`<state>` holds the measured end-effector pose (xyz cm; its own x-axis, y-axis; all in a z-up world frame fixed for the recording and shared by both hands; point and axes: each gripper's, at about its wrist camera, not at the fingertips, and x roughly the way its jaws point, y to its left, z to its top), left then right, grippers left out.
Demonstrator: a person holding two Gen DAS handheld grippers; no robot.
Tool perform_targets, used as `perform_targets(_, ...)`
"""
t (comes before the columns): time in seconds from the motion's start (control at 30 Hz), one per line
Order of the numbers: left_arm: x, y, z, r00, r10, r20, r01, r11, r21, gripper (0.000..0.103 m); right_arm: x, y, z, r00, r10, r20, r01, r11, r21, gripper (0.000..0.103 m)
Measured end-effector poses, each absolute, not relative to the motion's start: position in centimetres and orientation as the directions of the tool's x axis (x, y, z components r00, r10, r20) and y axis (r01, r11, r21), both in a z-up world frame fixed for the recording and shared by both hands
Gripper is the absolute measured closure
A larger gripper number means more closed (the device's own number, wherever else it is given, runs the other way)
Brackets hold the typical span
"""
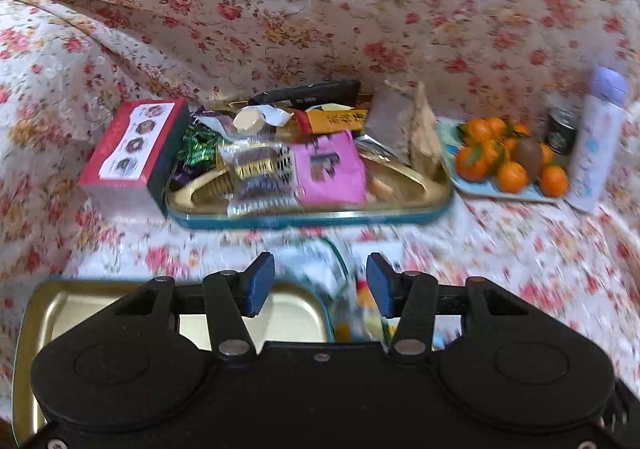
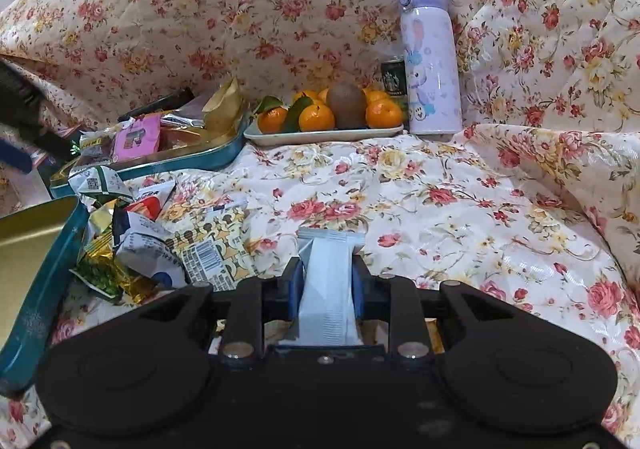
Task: Organize snacks
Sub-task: 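Lift the white bar with the right tool while the left tool grasps the gold candy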
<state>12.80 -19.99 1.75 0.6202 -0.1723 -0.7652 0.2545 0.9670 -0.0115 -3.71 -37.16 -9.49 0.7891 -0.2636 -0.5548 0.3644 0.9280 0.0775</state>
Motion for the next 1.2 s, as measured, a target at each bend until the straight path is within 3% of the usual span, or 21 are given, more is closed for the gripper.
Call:
perform_targets(0.4, 18.9, -21.9, -3.0, 0.457, -0.101, -0.884, 0.285, 0.958, 0.039, 0.046, -3.6, -36.9, -9.8, 0.79, -0.272, -0.55, 0.359, 0.932, 0.055, 0.075)
perform_targets(0.77, 17.3, -25.8, -4.2, 0.478, -0.06, -0.876, 0.369, 0.919, 0.138, 0.045, -3.7, -37.3, -9.8, 0.795, -0.258, -0.549, 0.358, 0.93, 0.08, 0.074)
perform_targets(1.07, 13.0, -26.8, -4.5, 0.391, -0.151, -0.908, 0.395, 0.919, 0.017, 0.046, -3.8, -37.7, -9.8, 0.801, -0.243, -0.547, 0.368, 0.921, 0.13, 0.076)
perform_targets(1.2, 10.5, -27.2, -4.6, 0.413, -0.152, -0.898, 0.387, 0.922, 0.022, 0.047, -4.1, -38.5, -9.9, 0.808, -0.226, -0.543, 0.378, 0.907, 0.186, 0.079)
